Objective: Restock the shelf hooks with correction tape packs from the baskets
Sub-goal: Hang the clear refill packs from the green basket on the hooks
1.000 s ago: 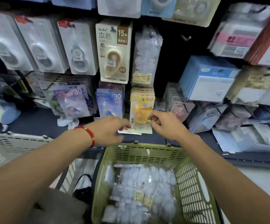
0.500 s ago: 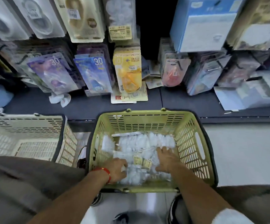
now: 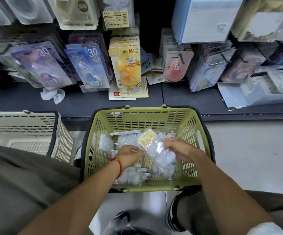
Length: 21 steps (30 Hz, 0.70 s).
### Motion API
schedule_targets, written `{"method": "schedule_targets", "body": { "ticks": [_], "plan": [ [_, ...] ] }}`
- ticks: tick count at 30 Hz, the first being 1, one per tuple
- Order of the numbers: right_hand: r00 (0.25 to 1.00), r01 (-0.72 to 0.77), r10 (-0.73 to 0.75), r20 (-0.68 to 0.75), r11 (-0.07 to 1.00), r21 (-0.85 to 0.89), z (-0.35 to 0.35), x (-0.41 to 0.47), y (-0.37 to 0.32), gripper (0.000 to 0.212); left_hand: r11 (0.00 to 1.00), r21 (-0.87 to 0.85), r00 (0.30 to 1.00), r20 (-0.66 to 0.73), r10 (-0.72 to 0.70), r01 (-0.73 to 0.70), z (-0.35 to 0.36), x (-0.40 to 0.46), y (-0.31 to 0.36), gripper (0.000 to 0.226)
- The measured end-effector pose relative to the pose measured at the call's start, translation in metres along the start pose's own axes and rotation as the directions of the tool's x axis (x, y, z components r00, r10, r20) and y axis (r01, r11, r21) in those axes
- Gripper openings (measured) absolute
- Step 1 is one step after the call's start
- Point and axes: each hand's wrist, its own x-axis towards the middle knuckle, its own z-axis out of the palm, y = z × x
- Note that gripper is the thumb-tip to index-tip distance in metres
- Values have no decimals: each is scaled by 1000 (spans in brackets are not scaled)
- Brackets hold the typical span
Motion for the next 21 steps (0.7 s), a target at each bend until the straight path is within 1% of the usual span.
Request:
{"method": "schedule_targets", "body": {
  "ticks": [1,2,3,4,5,6,7,8,9,10,11,12,13,14,15,16,18,19,20,21],
  "plan": [
    [998,7,-10,60,999,41,7,1,-4,19,976,-209,998,36,-53,60,4,-2,3,37],
    [996,18,-21,88,1000,25,14,4,-9,19,912,-399,995,53,-83,97,7,-5,5,32],
    [996,34,-32,78,999,-33,22,6,-14,16,839,-535,995,32,-99,101,8,-7,6,25],
    [999,50,-47,27,994,-99,27,10,-16,13,796,-600,993,-22,-117,80,6,-7,5,19],
    [996,54,-65,-59,983,-176,28,16,-14,12,781,-622,988,-80,-133,55,2,-7,2,15],
    [984,39,-84,-154,960,-278,26,22,-8,16,773,-633,980,-127,-150,37,-3,-6,-1,16],
    [965,-13,-101,-241,902,-431,23,26,0,21,760,-650,972,-161,-174,28,-10,-5,-4,21],
    [950,-106,-98,-295,790,-604,20,28,9,25,743,-669,962,-184,-201,28,-18,-4,-7,28],
    [948,-198,-60,-311,653,-731,19,27,20,30,727,-686,955,-194,-223,31,-25,-4,-12,38],
    [955,-253,6,-296,532,-808,20,26,31,35,720,-693,951,-201,-235,31,-32,-4,-15,51],
    [960,-273,78,-269,474,-837,22,23,42,38,722,-691,950,-204,-237,32,-37,-3,-19,66],
    [961,-277,127,-246,468,-839,24,21,50,39,731,-681,951,-205,-233,32,-41,-3,-21,74],
    [964,-267,137,-229,497,-825,24,19,56,38,732,-681,948,-210,-237,32,-43,-3,-22,79],
    [968,-250,130,-214,542,-803,23,17,58,35,721,-692,944,-214,-251,34,-45,-3,-22,77],
    [971,-234,115,-208,612,-755,21,16,55,32,707,-706,941,-213,-263,38,-47,-4,-20,67],
    [973,-218,102,-208,701,-679,16,13,49,28,699,-714,940,-209,-270,42,-49,-4,-17,53],
    [973,-157,50,-227,861,-485,2,5,28,23,695,-719,942,-216,-257,25,-52,-5,-12,24],
    [969,-120,18,-247,907,-403,-8,-1,15,22,700,-715,941,-235,-241,1,-53,-5,-9,20],
    [963,-81,-13,-269,938,-338,-18,-8,3,21,708,-705,940,-263,-217,-34,-53,-6,-6,26],
    [959,-33,-48,-280,961,-276,-28,-16,-9,22,723,-687,938,-294,-186,-72,-52,-6,-5,36]
  ]
}}
